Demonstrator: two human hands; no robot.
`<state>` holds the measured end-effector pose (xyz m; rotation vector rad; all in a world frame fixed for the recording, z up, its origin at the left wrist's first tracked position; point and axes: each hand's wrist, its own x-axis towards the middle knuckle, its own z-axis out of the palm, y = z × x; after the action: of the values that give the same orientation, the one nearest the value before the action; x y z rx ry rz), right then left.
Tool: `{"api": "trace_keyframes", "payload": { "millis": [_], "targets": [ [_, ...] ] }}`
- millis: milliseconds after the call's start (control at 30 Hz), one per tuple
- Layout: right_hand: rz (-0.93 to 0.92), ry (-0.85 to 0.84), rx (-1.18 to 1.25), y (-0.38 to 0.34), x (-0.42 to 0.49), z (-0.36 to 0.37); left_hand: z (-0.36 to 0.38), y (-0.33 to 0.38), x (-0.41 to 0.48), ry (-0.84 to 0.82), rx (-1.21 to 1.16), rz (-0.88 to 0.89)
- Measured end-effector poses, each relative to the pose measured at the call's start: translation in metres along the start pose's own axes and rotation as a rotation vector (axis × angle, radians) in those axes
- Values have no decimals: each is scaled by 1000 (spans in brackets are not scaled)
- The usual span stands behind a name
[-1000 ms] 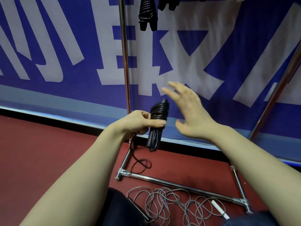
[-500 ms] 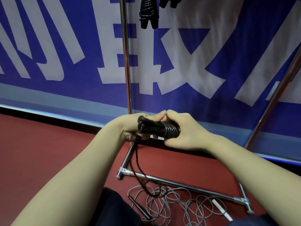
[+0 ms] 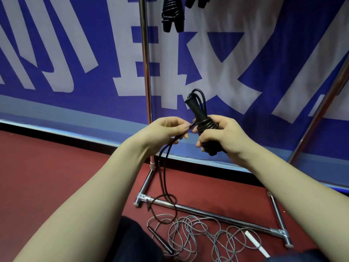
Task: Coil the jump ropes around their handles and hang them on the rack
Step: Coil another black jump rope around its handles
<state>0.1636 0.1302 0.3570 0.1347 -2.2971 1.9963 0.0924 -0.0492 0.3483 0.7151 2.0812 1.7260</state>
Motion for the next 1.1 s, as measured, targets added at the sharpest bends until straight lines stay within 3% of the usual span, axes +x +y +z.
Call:
{"api": "trace_keyframes", "payload": {
  "millis": [133,300,367,533,667,900,1000,1100],
  "targets": [
    [18,-65,40,1,-4,-4,2,7,-5,-63,57,-21],
    [50,-154,149,4,-3,-5,12,15,-5,-33,526,9],
    [64,-178,172,4,-3,-7,13,12,-3,-38,483,-15],
    [80,-125,107,0,1,-13,26,23,-1,76,100,-111],
    [74,-98,34,2,2,-17,35,19,-2,52,37,-51],
    [98,-5,100,1,1,-15,41,10,0,145,190,128],
    [104,76,-29,4,5,-15,40,11,-1,148,405,165],
    [59,113,-233,6,8,-13,34,16,-4,25,445,130]
  ]
}}
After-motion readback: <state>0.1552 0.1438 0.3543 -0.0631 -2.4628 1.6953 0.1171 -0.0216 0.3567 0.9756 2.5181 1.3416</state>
